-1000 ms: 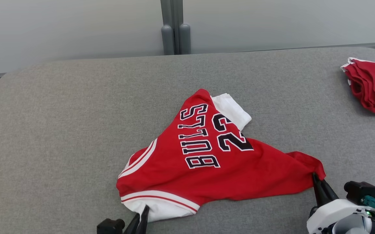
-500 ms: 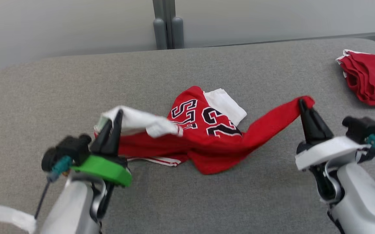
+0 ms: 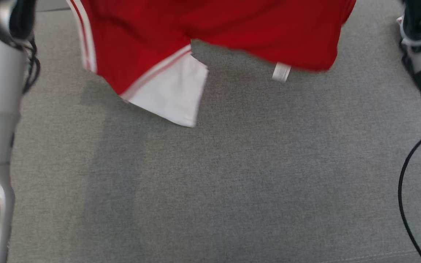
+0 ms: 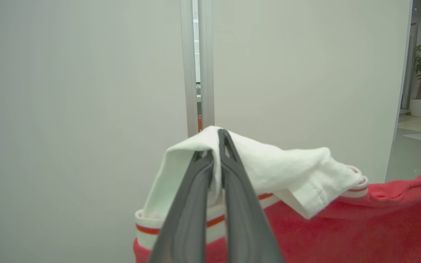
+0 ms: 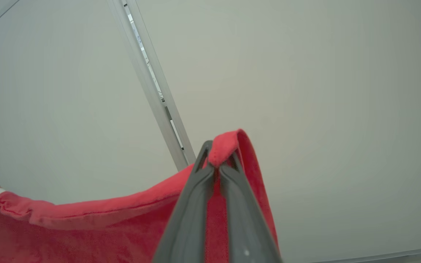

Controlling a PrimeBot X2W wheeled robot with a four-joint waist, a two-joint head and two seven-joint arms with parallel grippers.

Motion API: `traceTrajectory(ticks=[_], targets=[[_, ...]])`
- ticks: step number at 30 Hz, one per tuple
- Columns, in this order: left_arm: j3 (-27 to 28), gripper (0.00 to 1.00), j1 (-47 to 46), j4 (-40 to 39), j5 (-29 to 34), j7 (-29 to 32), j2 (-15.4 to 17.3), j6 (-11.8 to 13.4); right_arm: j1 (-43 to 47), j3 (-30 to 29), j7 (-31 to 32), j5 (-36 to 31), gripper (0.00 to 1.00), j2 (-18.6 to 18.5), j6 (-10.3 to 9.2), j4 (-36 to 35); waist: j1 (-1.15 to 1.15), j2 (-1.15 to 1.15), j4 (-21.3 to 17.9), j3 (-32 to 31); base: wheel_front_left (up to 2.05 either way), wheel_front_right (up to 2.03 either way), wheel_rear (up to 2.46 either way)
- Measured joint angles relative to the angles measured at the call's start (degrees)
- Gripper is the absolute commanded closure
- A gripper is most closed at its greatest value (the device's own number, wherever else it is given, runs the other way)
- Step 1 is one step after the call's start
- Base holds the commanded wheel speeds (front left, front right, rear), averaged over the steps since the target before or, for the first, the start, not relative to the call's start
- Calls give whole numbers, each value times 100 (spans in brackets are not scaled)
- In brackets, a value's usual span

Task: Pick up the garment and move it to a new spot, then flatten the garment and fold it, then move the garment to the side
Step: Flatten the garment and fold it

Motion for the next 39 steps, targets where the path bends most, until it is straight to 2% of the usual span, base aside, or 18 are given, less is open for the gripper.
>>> traceTrajectory(ticks=[5,12,19,39], targets=[[-142,100,-1474,791,-118,-23,56,0,-1496,-12,81,115,100,-7,0,764,1,0,-111,401,0,0,0],[-493,100,-2522,1664,-281,-187,-79,-1,-2601,108,77,180,100,32,0,1728,0,0,-309,580,0,0,0],[-855,100,-2812,2220,-526,-331,-144,-1,-2839,358,-40,296,100,25,0,2298,0,0,-309,567,0,0,0],[-1458,100,-3024,2804,-1124,-673,-107,-1,-2967,987,-319,781,100,-3,0,2787,-1,0,-328,748,0,0,0]])
